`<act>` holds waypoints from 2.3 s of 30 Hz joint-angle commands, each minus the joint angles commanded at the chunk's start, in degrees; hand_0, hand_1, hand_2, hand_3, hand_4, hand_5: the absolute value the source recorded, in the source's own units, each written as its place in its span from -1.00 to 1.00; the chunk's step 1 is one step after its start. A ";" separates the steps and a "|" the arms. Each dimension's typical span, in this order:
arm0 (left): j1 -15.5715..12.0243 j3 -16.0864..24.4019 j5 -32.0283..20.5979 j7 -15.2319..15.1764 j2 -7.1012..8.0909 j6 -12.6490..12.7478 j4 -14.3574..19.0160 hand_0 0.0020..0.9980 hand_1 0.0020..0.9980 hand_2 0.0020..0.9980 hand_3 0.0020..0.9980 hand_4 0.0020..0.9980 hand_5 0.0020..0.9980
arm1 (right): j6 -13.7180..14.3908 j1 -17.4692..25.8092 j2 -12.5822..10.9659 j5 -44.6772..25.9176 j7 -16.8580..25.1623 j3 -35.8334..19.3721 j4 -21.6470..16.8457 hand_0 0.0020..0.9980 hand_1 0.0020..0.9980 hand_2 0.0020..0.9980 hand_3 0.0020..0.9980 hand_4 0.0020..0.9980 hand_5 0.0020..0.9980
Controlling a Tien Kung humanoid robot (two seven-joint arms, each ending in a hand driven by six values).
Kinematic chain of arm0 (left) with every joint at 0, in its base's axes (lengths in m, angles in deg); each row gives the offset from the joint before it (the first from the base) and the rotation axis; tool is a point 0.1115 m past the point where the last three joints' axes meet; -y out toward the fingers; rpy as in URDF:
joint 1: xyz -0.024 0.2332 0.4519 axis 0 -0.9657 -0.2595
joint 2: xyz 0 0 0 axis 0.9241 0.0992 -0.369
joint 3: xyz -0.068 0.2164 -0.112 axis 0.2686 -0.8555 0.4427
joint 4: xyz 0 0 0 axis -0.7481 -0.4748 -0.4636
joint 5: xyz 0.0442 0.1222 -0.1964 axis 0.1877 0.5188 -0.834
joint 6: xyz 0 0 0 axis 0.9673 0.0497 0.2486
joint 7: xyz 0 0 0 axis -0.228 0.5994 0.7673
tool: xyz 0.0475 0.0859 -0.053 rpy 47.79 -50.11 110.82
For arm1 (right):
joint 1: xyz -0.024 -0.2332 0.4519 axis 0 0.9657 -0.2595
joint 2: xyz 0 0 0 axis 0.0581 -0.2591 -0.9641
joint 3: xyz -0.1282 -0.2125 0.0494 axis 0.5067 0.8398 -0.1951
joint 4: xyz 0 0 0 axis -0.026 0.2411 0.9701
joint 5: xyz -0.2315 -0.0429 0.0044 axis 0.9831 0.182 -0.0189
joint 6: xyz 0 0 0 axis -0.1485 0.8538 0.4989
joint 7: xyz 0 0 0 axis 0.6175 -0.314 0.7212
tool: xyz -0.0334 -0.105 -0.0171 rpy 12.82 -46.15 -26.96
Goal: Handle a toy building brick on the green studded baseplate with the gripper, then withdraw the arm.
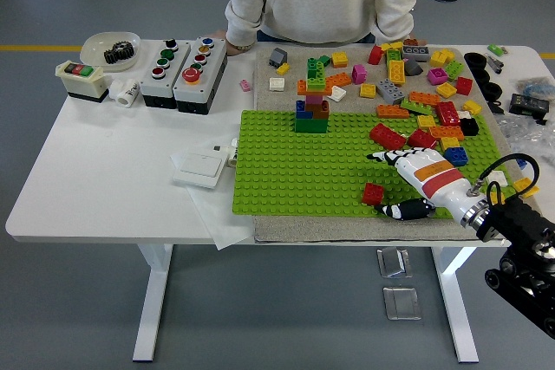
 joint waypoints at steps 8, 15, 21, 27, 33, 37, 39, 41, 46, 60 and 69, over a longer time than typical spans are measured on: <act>-0.01 -0.06 0.00 0.00 0.00 0.00 0.00 0.56 0.45 0.38 0.15 0.18 0.26 | -0.04 -0.22 0.27 0.03 0.00 -0.39 0.56 0.34 0.38 0.58 0.75 0.79 -0.36; 0.07 -0.13 -0.05 -0.01 0.00 -0.01 0.00 0.56 0.45 0.38 0.15 0.18 0.26 | -0.03 -0.44 0.51 -0.05 0.05 -0.55 1.27 0.34 0.39 0.59 0.75 0.79 -0.36; 0.08 -0.04 0.03 0.00 0.00 -0.02 0.00 0.56 0.45 0.38 0.15 0.18 0.26 | -0.05 -0.61 0.68 -0.08 0.06 -0.58 1.34 0.34 0.39 0.59 0.75 0.79 -0.36; 0.08 0.13 0.29 0.04 0.00 -0.04 0.00 0.56 0.45 0.38 0.15 0.18 0.26 | -0.11 -0.71 0.96 -0.14 0.08 -0.47 1.21 0.33 0.39 0.60 0.75 0.79 -0.36; 0.10 0.20 0.41 0.03 0.00 -0.03 0.00 0.56 0.45 0.38 0.15 0.18 0.26 | -0.03 -0.82 1.30 -0.05 0.06 -0.50 1.28 0.33 0.39 0.61 0.75 0.79 -0.36; 0.08 0.24 0.52 0.05 0.00 -0.04 0.00 0.56 0.45 0.38 0.15 0.18 0.26 | -0.01 -0.97 1.54 -0.07 0.06 -0.51 1.27 0.34 0.39 0.61 0.75 0.79 -0.36; 0.08 0.26 0.55 0.06 0.00 -0.04 0.00 0.56 0.45 0.38 0.15 0.18 0.26 | -0.01 -1.03 1.61 -0.03 0.05 -0.52 1.27 0.34 0.39 0.61 0.75 0.79 -0.36; 0.08 0.21 0.51 0.06 0.00 -0.04 0.00 0.56 0.45 0.38 0.15 0.18 0.26 | -0.01 -1.10 1.70 -0.01 0.03 -0.58 1.34 0.34 0.39 0.62 0.75 0.79 -0.36; 0.07 0.21 0.61 0.10 0.00 -0.07 0.00 0.56 0.45 0.38 0.15 0.18 0.26 | -0.01 -1.21 1.88 -0.05 0.04 -0.64 1.53 0.33 0.39 0.62 0.75 0.79 -0.36; -0.06 0.20 0.89 0.16 0.00 -0.09 0.00 0.56 0.45 0.38 0.14 0.18 0.26 | -0.07 -1.35 2.38 0.05 -0.04 -0.72 2.48 0.33 0.39 0.62 0.75 0.79 -0.37; 0.01 0.31 0.90 0.11 0.00 -0.13 0.00 0.56 0.45 0.38 0.14 0.18 0.26 | -0.59 -0.94 1.22 -0.22 -0.22 -0.61 0.06 0.33 0.39 0.62 0.75 0.79 -0.37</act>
